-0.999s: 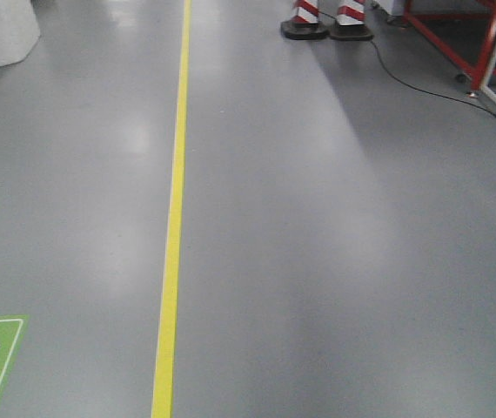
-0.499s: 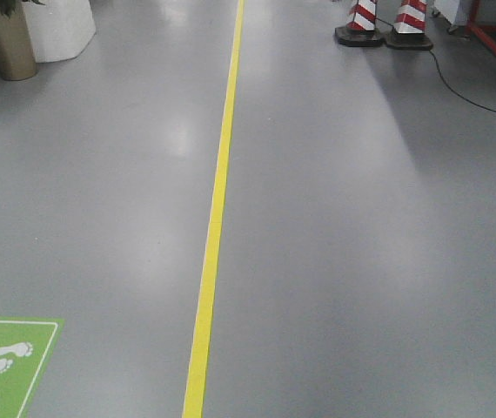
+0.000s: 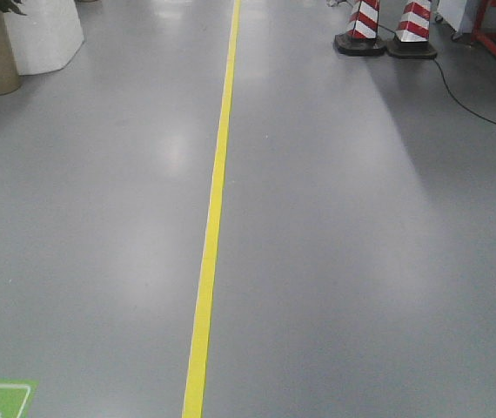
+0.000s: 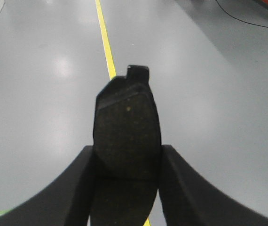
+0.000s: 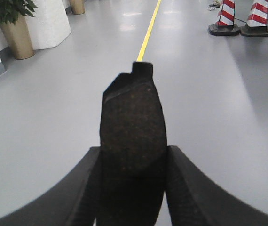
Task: Move and align brake pads A on conveyor
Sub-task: 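Turn the base away from the table holding both pads, then drive along the yellow floor line past the striped cones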
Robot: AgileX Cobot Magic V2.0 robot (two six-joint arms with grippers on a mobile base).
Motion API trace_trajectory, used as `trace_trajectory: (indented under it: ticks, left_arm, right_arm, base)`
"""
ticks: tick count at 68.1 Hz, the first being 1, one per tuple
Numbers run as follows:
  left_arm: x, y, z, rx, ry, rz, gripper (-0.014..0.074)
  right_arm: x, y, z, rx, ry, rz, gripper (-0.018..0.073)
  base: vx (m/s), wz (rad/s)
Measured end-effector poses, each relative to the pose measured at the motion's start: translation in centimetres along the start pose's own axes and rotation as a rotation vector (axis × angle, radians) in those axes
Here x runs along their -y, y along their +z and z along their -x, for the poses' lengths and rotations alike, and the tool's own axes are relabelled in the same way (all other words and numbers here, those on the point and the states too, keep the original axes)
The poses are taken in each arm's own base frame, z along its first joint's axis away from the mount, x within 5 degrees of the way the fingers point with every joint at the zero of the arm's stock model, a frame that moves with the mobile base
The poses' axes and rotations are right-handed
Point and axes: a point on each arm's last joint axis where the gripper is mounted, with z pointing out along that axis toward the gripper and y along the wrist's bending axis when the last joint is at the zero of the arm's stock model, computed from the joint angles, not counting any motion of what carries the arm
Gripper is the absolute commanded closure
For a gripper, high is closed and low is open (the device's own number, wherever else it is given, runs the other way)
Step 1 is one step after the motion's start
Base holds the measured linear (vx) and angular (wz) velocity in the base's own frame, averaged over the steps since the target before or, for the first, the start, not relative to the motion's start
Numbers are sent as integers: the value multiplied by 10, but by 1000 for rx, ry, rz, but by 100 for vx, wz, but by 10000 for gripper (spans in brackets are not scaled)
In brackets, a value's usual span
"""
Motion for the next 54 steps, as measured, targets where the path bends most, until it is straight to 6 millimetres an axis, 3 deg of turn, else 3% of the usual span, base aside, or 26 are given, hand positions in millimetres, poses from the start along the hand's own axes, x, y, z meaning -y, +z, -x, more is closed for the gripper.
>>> trace_trajectory:
  ticks: [54]
  left_arm:
    - [0,0,0,0,0,0,603]
  right_arm:
    - [0,0,0,0,0,0,566]
  base:
    - [57,0]
